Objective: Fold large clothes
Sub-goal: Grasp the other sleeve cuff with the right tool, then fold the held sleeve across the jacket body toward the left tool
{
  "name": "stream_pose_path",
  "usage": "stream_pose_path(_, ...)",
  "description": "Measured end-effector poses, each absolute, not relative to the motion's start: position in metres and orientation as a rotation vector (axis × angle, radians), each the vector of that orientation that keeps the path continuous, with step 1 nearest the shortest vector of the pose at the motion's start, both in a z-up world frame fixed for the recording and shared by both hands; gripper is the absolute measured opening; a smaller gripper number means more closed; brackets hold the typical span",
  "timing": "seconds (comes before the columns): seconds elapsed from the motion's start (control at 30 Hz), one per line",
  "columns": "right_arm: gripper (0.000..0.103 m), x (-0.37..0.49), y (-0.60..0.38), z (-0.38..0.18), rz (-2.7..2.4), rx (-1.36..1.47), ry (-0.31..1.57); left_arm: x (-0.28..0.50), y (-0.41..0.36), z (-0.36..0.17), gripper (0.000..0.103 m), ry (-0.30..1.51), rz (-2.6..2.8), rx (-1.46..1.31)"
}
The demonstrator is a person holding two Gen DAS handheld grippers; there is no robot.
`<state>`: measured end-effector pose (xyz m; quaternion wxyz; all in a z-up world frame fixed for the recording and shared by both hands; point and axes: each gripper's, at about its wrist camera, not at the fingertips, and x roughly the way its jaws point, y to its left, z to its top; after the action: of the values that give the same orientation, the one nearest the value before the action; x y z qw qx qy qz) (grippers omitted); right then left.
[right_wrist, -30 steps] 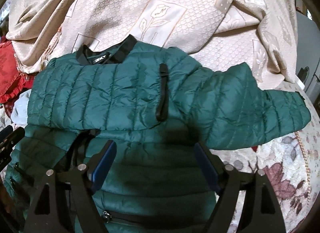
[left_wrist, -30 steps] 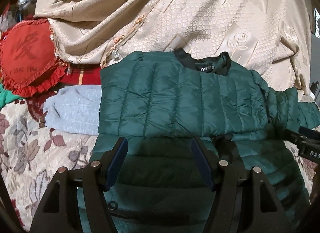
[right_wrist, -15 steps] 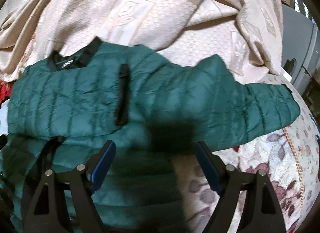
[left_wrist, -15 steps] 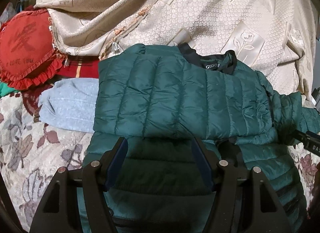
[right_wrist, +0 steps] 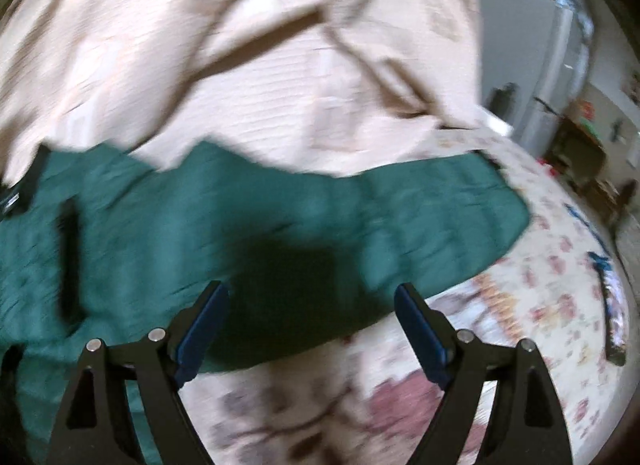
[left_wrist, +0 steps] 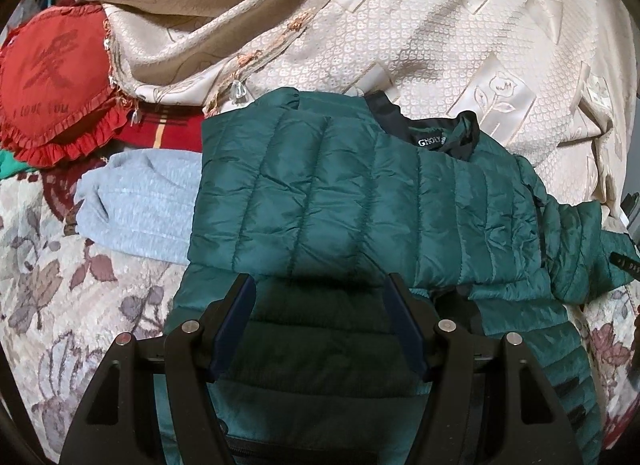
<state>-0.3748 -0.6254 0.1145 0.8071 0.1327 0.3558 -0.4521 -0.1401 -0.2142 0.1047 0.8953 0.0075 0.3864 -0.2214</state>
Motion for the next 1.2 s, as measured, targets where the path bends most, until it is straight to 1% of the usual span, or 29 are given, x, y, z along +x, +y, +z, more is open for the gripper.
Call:
stream_pose_path(0.1,0.095,-0.395,-0.662,0.12,-1.071,0.297,0.744,-0.138,-0.214,0.103,0.048,0.813,-0.459,0.007)
stream_pose_path(0.33,0.096,-0.441,-0.726,0.123,-1.264,0.402,0.683,-0.134,-0.214,0.098,0.048,0.826,-0.455,0.003)
stream_pose_path(0.57,0.096,-0.462,-0.778,0.097,-1.294,0.611,0.674,-0.129,-0.219,0.085,0.048,0.863,-0.448,0.022)
stream_pose_path(0.6,0.086,-0.462,-0.778,0.098,-1.3,0.598,0.656,-0.129,-0.22,0.084,0.048,0.865,-0.447,0.026)
stream_pose_path(0.63,0.071,-0.461,-0.777,0.1,-1.29,0.581,0.638,-0.129,-0.22,0.084,0.048,0.865,-0.448,0.027)
stream_pose_path(0.67,0.042,-0.459,-0.777,0.1,-1.27,0.577,0.636,-0.129,-0.22,0.084,0.048,0.864,-0.449,0.027)
stream_pose_path(0.7,0.03,-0.457,-0.776,0.102,-1.263,0.566,0.65,-0.129,-0.22,0.084,0.048,0.862,-0.451,0.026)
stream_pose_path(0.73,0.026,-0.456,-0.775,0.105,-1.252,0.554,0.65,-0.13,-0.22,0.085,0.048,0.859,-0.453,0.026)
stream_pose_path(0.77,0.017,-0.456,-0.772,0.109,-1.228,0.544,0.642,-0.13,-0.22,0.086,0.048,0.854,-0.454,0.025)
stream_pose_path(0.97,0.014,-0.457,-0.725,0.167,-0.989,0.53,0.501,-0.133,-0.213,0.099,0.048,0.816,-0.431,0.023)
stream_pose_path(1.07,0.013,-0.444,-0.684,0.196,-0.857,0.46,0.481,-0.134,-0.211,0.101,0.048,0.82,-0.412,0.052)
stream_pose_path(1.2,0.012,-0.417,-0.635,0.22,-0.699,0.393,0.483,-0.135,-0.205,0.104,0.048,0.824,-0.401,0.053)
